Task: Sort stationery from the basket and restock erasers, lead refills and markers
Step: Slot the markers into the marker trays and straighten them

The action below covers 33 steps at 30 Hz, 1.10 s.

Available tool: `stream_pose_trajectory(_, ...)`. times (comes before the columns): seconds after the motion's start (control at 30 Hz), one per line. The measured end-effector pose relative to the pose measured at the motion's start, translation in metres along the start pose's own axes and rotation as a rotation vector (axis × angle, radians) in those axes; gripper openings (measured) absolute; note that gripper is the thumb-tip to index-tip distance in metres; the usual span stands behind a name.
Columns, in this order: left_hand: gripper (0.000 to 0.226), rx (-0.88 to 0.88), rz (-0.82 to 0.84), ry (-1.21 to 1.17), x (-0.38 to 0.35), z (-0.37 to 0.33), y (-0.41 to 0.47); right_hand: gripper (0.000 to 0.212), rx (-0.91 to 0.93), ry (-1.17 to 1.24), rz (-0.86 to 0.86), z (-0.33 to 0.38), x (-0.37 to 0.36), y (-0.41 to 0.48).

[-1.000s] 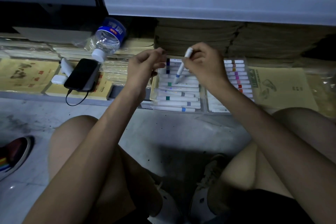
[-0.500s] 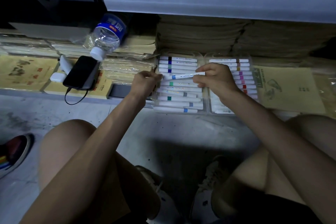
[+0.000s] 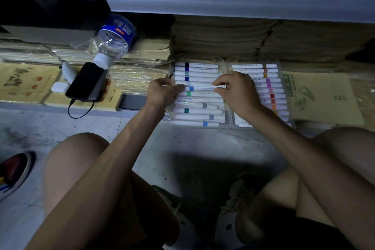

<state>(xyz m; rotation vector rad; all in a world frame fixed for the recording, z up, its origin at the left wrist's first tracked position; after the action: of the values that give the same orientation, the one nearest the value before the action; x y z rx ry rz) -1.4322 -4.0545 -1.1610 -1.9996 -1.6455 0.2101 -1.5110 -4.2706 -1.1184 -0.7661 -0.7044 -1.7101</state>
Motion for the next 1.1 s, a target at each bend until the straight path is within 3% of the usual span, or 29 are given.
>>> stream_pose_trajectory(0.47,0.041,-0.001,0.024,-0.033,-0.001,0.000,0.001,0.016,0.195,-0.296,0.094,0.014,-0.004,0.000)
stream_pose_trajectory(1.1,0.040,0.005,0.028,-0.023,0.001,0.002,0.005,0.017,0.136,-0.138,0.052,0.014,-0.004,0.000)
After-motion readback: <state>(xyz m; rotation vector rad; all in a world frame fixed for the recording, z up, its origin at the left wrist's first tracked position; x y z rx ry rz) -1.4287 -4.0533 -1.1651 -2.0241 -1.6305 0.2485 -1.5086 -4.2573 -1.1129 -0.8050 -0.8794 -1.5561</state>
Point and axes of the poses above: each hand's wrist, its own y-axis towards the middle knuckle, its own x-axis out of the back of the hand, z = x × y, the point moved 8 cm from there along y, towards the middle knuckle, and after that the axes turned 2 degrees about z, right-handed, at the moved point
